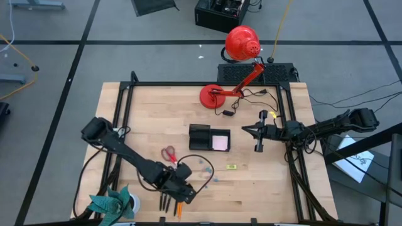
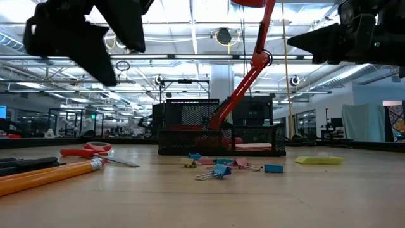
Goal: Pick and place office supplies into organizer
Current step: Put the left pencil into the mesh desk organizer
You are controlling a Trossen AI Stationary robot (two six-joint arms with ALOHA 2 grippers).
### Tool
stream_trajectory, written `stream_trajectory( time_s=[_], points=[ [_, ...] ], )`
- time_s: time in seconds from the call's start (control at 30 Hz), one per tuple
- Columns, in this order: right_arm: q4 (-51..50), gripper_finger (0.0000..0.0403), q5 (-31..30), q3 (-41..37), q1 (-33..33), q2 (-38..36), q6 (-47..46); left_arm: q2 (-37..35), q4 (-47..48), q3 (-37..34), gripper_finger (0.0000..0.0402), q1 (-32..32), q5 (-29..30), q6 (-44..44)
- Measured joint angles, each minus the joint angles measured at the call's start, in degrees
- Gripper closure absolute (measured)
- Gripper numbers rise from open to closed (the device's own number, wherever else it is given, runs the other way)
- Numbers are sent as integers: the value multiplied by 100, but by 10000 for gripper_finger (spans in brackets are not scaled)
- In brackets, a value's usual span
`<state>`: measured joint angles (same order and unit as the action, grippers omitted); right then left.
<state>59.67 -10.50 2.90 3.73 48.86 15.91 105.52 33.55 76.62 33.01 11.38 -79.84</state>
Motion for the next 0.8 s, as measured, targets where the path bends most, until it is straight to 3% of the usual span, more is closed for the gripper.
stream_trajectory(
  time_s=[0.2, 0.4, 0.8],
  points=[
    [3, 394, -2, 0, 0, -2, 156, 1, 108, 0, 148, -216, -230, -136],
    [3, 394, 0, 0, 0, 0, 267, 64, -29, -46, 166, -269, -712, -31],
    [-98, 394, 2, 0, 0, 0, 18, 477, 488, -55, 204, -555, -1033, -37]
  ],
)
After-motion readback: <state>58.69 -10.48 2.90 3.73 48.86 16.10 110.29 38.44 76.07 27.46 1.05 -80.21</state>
